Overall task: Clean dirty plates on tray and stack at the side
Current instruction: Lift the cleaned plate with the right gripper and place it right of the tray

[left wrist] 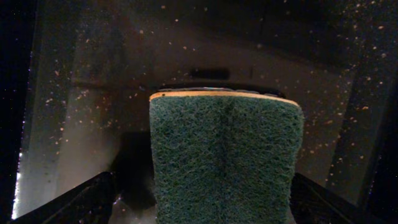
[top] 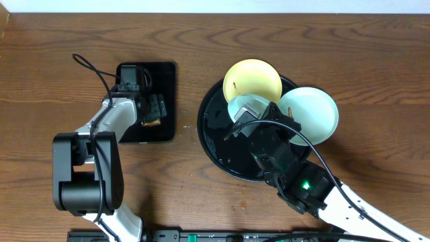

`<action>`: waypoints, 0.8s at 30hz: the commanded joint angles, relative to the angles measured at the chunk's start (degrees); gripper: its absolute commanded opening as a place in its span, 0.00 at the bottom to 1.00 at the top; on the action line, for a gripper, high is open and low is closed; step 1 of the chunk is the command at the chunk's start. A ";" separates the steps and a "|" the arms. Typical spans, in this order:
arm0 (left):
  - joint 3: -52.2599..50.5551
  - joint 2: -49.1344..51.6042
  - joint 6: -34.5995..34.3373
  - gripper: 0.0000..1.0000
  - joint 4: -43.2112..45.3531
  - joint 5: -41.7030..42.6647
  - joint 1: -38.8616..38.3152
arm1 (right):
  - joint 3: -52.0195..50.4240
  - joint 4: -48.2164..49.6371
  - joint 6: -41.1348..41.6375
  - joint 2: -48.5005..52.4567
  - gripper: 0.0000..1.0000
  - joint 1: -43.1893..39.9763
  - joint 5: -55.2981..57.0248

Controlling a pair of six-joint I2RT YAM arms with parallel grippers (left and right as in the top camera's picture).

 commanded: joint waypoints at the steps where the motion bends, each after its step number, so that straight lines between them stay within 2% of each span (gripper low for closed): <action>1: -0.17 -0.15 -0.09 0.88 0.02 -0.70 0.13 | 1.18 -0.15 -0.85 0.00 0.01 0.44 1.16; 7: -0.17 -0.15 -0.09 0.89 0.02 -0.70 0.13 | 1.18 -0.20 -0.42 0.00 0.01 0.44 -2.84; 15: -0.17 -0.15 -0.09 0.89 0.02 -0.70 0.13 | 1.18 -0.94 9.07 0.00 0.01 -1.14 -5.73; 19: -0.17 -0.15 -0.09 0.89 0.02 -0.70 0.13 | 1.33 -0.48 18.21 -0.42 0.01 -7.43 -9.66; 24: -0.17 -0.15 -0.09 0.89 0.02 -0.70 0.13 | 2.97 -1.53 30.58 -1.57 0.01 -22.12 -31.54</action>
